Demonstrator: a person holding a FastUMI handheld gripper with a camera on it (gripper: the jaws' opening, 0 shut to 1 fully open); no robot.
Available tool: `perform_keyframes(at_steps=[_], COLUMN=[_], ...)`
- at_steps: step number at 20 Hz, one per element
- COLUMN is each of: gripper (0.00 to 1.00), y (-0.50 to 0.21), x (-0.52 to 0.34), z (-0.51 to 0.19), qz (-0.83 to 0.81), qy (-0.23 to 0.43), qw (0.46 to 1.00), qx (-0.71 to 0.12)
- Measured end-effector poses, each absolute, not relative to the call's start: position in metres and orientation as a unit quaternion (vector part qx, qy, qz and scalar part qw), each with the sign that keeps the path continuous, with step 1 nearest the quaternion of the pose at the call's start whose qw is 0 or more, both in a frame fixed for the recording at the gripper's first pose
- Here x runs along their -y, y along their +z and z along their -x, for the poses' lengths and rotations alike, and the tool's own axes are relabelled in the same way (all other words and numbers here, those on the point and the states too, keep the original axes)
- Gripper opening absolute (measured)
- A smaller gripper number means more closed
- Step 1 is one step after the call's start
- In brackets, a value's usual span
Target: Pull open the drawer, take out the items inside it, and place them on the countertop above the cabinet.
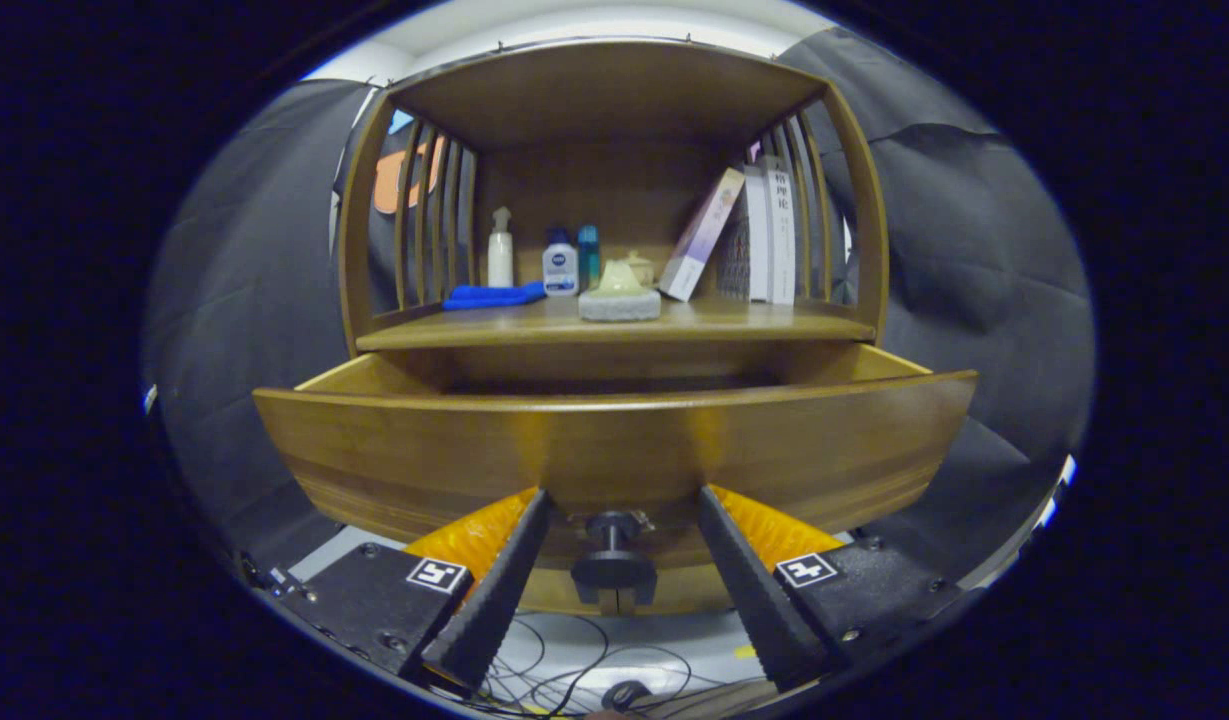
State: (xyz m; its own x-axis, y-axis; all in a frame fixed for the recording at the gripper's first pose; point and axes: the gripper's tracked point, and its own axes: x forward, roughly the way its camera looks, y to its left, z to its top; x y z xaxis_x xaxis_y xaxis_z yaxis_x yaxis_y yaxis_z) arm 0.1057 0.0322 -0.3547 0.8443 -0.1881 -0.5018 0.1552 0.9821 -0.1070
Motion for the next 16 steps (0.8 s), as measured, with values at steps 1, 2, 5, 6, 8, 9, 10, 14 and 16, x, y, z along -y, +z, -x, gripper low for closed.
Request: perform_keyframes(at_steps=[1,2,5,6,8,9,10,14,16], gripper=[0.97,0.97,0.98,0.98,0.98,0.98,0.98,0.98,0.98], y=[-0.354,-0.359,-0.361,-0.362,-0.365,-0.367,-0.367,-0.37,-0.371], x=[-0.032,-0.031,-0.028,-0.026,-0.024,-0.023,-0.022,-0.021,-0.019], z=[-0.113,-0.12,-0.139,-0.144,-0.157,-0.164,-0.169,-0.19,-0.199], qz=[0.031,0.032,0.047,0.053,0.058,0.058,0.058,0.043,0.043], qy=[-0.089,-0.09,-0.09,-0.09,-0.09,-0.09,-0.09,-0.093,-0.093], qw=[0.962,0.959,0.958,0.957,0.957,0.957,0.956,0.954,0.954], qx=[-0.257,-0.266,-0.267,-0.271,-0.271,-0.271,-0.273,-0.28,-0.283])
